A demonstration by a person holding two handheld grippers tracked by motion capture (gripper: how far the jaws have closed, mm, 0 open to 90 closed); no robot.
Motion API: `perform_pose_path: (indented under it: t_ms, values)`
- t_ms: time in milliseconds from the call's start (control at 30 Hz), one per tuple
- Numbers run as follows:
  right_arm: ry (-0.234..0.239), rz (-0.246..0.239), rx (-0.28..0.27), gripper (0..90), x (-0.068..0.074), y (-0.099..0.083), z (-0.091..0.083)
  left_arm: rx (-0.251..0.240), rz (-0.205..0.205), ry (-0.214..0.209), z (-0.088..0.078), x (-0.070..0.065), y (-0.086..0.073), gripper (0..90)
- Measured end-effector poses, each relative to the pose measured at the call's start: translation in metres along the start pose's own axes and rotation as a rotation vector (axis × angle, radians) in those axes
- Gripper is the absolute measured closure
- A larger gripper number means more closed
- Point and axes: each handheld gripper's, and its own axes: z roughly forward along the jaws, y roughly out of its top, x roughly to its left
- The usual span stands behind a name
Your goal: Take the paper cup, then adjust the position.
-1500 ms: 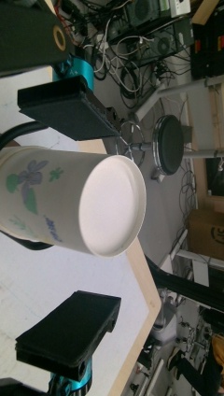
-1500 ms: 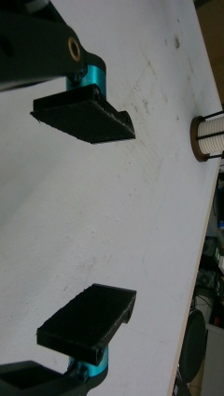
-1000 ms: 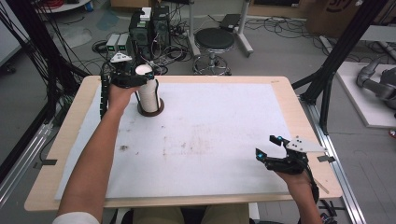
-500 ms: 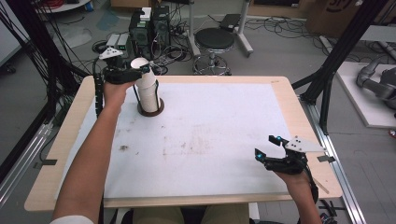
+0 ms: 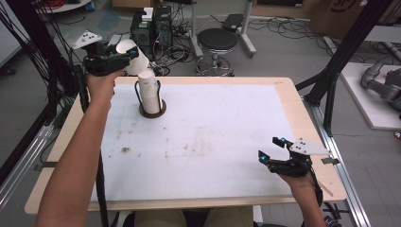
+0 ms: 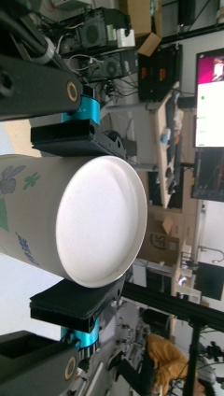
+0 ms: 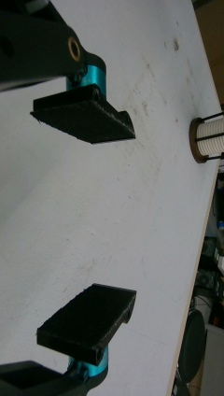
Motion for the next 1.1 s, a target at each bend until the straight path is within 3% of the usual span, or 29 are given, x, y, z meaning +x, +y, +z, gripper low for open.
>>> perform_pose_path:
  t_ms: [267, 533, 800, 1100]
  values:
    - [0.012, 0.000, 0.004, 20.4, 0.002, 0.002, 0.000, -0.015, 0.028, -0.090, -0.032, -0.017, 0.002, 36.6]
    - [0.038, -0.002, 0.015, 20.4, 0.005, 0.003, 0.007, 0.015, 0.073, -0.231, -0.054, -0.049, -0.027, 36.6]
    - [0.070, -0.002, 0.023, 20.4, 0.010, 0.006, 0.013, 0.061, 0.092, -0.367, -0.055, -0.075, -0.064, 36.5]
    - [0.096, -0.007, 0.010, 20.3, 0.015, 0.009, 0.011, 0.099, 0.093, -0.451, -0.047, -0.096, -0.091, 36.3]
